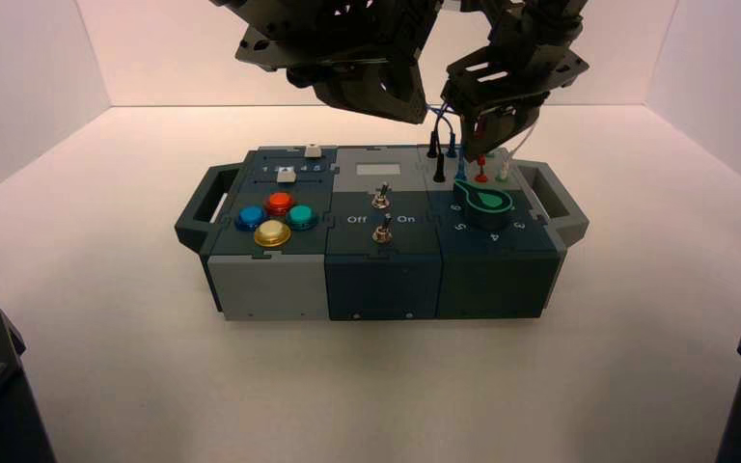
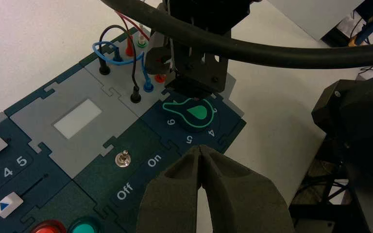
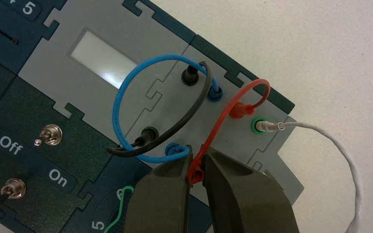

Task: Insert the red wire.

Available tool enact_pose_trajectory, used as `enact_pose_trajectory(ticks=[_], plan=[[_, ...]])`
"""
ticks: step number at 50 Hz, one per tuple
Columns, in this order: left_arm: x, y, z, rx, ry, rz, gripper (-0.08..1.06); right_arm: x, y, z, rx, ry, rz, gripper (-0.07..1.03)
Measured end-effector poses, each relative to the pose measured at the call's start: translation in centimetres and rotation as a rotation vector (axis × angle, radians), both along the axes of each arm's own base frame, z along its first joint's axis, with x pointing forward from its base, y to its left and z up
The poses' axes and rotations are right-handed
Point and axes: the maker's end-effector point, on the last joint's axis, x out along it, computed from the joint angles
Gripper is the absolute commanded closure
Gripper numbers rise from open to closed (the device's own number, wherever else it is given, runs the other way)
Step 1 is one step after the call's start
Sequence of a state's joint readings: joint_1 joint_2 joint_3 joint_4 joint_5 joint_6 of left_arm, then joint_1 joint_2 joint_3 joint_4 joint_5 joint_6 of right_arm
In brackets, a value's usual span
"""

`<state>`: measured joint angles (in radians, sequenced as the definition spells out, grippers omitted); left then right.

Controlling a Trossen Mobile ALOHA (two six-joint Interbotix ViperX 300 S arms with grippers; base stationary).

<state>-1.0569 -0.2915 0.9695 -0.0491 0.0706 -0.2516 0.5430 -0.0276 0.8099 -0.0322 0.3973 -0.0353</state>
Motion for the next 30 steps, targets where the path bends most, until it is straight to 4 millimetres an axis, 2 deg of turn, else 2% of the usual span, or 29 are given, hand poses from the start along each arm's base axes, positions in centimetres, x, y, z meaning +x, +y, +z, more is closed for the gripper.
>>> enact_pose_trajectory(ticks=[30], plan=[[0.01, -0.01, 0.02, -0.001, -0.002, -0.001, 1.01, 0.0, 0.04, 0.19, 0.0, -0.005, 0.004, 0.99]])
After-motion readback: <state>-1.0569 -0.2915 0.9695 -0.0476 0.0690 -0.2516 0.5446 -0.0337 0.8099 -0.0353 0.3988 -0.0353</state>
